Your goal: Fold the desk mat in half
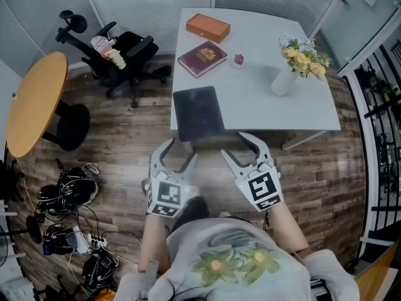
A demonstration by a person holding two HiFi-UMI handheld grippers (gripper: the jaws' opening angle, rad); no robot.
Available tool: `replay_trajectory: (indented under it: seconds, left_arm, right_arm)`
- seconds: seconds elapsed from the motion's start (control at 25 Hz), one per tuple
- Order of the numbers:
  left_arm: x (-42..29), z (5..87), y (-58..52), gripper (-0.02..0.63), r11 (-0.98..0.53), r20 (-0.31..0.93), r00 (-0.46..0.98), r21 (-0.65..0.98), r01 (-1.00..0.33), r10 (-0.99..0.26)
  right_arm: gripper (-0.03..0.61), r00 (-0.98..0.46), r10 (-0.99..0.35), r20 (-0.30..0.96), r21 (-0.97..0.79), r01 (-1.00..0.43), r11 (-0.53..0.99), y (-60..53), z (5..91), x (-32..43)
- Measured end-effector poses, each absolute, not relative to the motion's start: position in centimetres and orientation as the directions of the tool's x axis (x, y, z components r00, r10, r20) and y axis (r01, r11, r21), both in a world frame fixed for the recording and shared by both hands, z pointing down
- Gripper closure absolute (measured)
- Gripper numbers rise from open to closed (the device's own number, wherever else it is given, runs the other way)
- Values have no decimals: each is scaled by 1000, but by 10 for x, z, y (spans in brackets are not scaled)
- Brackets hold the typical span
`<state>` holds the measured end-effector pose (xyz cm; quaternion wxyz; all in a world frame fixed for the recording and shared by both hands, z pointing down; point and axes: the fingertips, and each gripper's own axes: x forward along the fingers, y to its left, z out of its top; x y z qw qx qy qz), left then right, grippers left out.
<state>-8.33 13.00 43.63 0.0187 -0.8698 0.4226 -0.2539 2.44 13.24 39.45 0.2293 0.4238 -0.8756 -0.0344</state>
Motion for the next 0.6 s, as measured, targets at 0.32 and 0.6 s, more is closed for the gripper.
replay_trajectory:
  seconds: [0.32, 0.6]
  left_arm:
    - [-95, 505, 105, 353, -719, 559, 512, -245, -650, -653]
    - [-102, 543, 91, 353, -752, 604, 503, -269, -602, -619]
  right_arm:
    - [367, -477, -715, 511, 250, -713, 655, 107, 455, 12]
    - [367, -405, -680, 611, 277, -696, 663, 96, 507, 8]
